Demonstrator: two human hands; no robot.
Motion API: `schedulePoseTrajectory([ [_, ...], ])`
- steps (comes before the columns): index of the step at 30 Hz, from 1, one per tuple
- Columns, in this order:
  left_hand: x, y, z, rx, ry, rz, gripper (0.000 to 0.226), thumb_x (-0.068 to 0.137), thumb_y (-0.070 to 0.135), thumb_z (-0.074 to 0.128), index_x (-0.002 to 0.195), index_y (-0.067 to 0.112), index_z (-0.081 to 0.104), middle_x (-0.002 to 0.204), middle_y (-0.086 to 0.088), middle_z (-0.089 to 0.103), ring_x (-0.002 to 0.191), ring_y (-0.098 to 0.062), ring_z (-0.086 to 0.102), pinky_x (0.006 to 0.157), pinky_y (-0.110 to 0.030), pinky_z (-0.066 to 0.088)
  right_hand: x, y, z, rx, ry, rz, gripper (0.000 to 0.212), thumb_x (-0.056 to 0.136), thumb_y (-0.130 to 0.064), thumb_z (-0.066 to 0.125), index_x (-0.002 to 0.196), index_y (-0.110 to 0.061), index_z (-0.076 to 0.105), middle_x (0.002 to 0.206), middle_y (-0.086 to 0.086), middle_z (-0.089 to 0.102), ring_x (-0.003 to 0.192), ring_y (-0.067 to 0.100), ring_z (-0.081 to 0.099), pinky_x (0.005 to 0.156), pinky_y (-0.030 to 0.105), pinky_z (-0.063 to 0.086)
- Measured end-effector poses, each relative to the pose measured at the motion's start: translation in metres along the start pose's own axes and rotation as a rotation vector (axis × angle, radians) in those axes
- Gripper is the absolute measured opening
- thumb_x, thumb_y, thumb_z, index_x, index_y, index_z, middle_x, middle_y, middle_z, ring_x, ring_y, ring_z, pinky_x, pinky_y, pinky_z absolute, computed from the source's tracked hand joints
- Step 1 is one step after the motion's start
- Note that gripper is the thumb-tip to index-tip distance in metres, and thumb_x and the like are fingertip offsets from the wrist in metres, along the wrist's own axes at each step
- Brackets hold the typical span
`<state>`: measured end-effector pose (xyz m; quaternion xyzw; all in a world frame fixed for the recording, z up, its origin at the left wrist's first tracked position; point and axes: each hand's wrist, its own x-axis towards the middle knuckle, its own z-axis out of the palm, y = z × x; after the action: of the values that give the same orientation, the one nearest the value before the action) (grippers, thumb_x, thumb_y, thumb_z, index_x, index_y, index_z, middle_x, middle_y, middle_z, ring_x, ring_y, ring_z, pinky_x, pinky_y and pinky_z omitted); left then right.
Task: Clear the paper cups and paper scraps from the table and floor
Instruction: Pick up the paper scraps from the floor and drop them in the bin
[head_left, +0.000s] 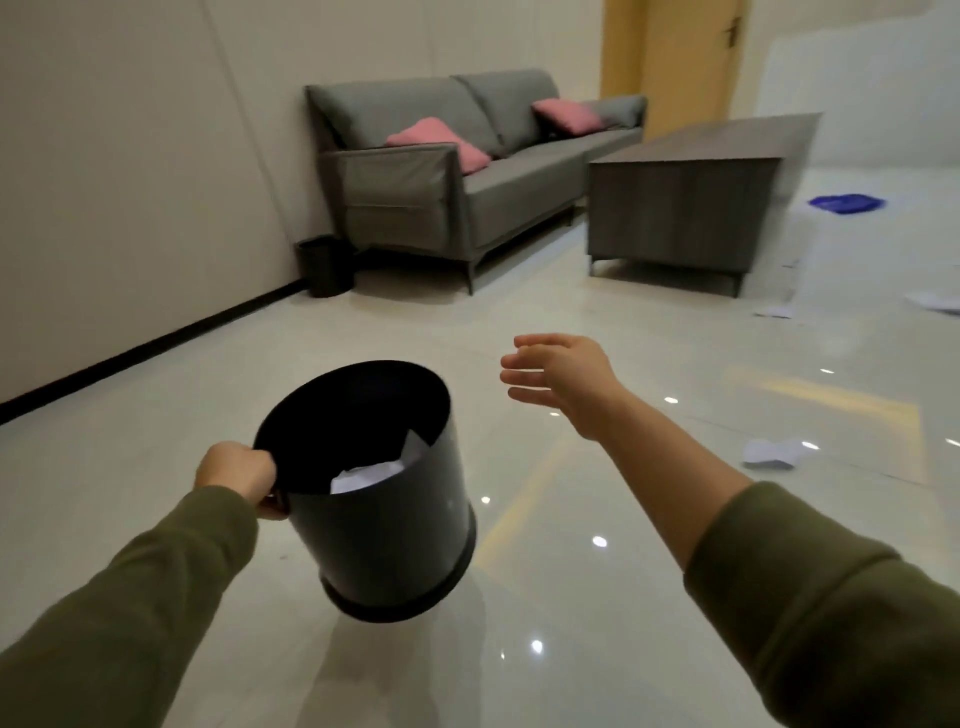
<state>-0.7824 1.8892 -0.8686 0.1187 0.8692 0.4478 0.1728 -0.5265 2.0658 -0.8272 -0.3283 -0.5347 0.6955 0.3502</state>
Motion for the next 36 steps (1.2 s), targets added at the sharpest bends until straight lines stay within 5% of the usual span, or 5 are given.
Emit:
schedulePoseTrajectory([
  [3, -0.008, 0.012, 0.055, 0.038, -0.047, -0.02, 0.019, 0.084, -0.014, 0.038, 0.098, -0.022, 0.049, 0.095, -0.038, 0.057, 0.076, -0.054, 0.06, 0.031, -0.05, 0.047, -0.014, 0.005, -0.078, -0.007, 0.111, 0.039, 0.019, 0.088, 0.002, 0.053, 0.105, -0.004, 0.058, 0.089, 0.013, 0.067, 0.076, 0.024, 0.068, 0.069, 0.031, 0.058],
  [9, -0.014, 0.039, 0.144, 0.109, -0.14, 0.047, 0.018, 0.084, -0.011, 0.04, 0.096, -0.018, 0.052, 0.09, -0.037, 0.06, 0.071, -0.05, 0.063, 0.073, -0.059, 0.054, -0.015, 0.017, -0.172, 0.023, 0.315, 0.06, 0.02, 0.088, 0.002, 0.052, 0.107, -0.003, 0.059, 0.092, 0.015, 0.067, 0.08, 0.025, 0.068, 0.068, 0.031, 0.058],
  [21, -0.015, 0.063, 0.31, 0.299, -0.554, 0.319, 0.025, 0.086, -0.007, 0.036, 0.092, -0.009, 0.06, 0.085, -0.031, 0.064, 0.067, -0.044, 0.065, 0.07, -0.053, 0.057, -0.008, 0.078, -0.237, -0.014, 0.634, 0.117, 0.019, 0.092, -0.005, 0.053, 0.11, -0.006, 0.058, 0.097, 0.014, 0.068, 0.086, 0.025, 0.07, 0.073, 0.034, 0.059],
  [36, 0.033, 0.065, 0.352, 0.333, -0.727, 0.416, 0.027, 0.087, -0.005, 0.037, 0.099, -0.006, 0.06, 0.087, -0.028, 0.064, 0.069, -0.043, 0.065, 0.071, -0.052, 0.057, 0.048, 0.085, -0.2, -0.089, 0.722, 0.132, 0.018, 0.092, -0.005, 0.053, 0.109, -0.008, 0.058, 0.1, 0.014, 0.068, 0.086, 0.026, 0.07, 0.071, 0.033, 0.059],
])
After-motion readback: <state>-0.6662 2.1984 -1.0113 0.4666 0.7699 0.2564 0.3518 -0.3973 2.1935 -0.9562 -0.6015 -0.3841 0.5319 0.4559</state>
